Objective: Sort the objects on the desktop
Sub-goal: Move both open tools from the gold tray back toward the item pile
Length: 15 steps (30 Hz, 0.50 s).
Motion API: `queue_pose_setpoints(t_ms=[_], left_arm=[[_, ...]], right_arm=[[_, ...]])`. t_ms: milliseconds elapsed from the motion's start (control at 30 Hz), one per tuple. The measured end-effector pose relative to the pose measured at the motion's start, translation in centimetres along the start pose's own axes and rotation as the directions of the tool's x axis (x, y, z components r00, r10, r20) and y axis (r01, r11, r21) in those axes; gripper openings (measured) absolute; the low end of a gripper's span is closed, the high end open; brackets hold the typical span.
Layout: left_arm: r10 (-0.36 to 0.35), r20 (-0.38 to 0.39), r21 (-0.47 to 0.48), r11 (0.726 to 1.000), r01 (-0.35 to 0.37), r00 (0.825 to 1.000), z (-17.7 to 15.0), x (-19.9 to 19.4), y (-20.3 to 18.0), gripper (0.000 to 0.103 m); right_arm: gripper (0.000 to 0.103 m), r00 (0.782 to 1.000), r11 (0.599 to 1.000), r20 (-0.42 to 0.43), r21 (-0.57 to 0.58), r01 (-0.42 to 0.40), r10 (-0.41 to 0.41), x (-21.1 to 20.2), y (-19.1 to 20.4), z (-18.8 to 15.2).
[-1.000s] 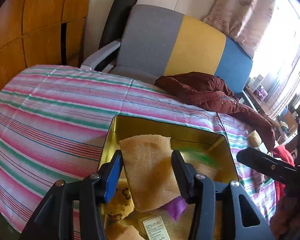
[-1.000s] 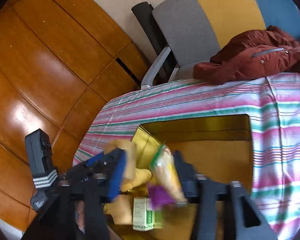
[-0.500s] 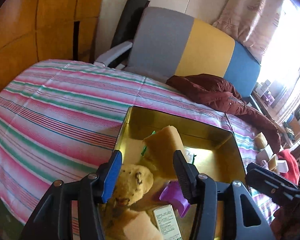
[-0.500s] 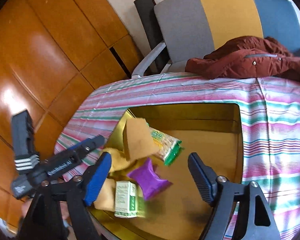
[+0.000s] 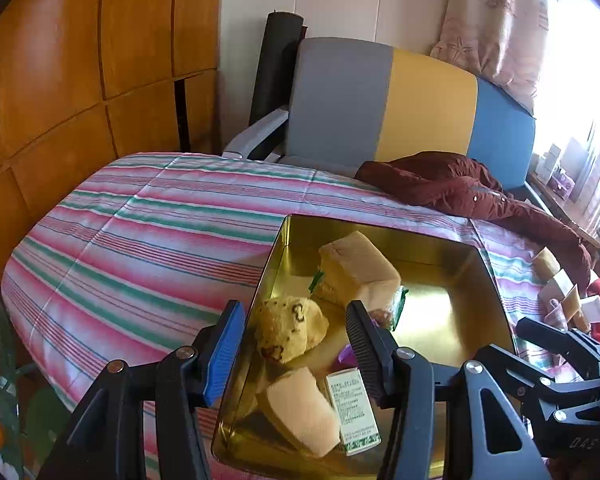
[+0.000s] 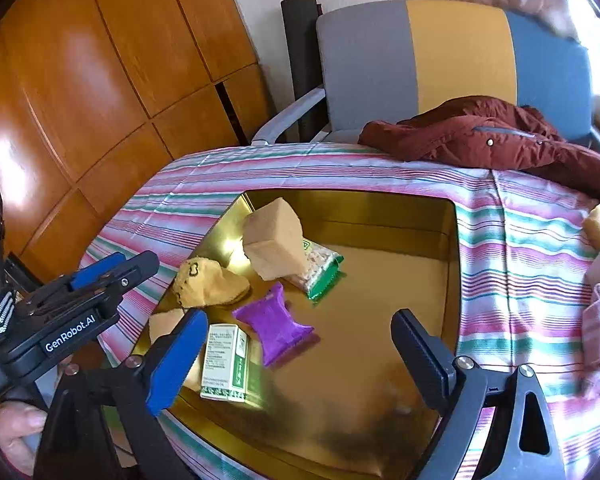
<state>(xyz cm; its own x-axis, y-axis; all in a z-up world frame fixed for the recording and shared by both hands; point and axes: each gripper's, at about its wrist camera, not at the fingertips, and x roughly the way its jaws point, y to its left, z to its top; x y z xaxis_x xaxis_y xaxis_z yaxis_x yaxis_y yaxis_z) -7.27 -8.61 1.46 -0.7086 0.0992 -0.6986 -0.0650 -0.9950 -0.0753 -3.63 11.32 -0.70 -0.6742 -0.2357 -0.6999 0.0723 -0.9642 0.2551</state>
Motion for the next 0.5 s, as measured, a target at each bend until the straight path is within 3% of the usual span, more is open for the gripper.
queue_pose_setpoints(t_ms=[500], left_arm=[[0.013,0.01,0.037,0.999,-0.013,1.0,-1.3,-1.1,-1.2,0.053]], right_arm=[[0.095,0.99,0.989,0.043,-0.062,0.134,-0.131,-1.7,0.5,-1.8]])
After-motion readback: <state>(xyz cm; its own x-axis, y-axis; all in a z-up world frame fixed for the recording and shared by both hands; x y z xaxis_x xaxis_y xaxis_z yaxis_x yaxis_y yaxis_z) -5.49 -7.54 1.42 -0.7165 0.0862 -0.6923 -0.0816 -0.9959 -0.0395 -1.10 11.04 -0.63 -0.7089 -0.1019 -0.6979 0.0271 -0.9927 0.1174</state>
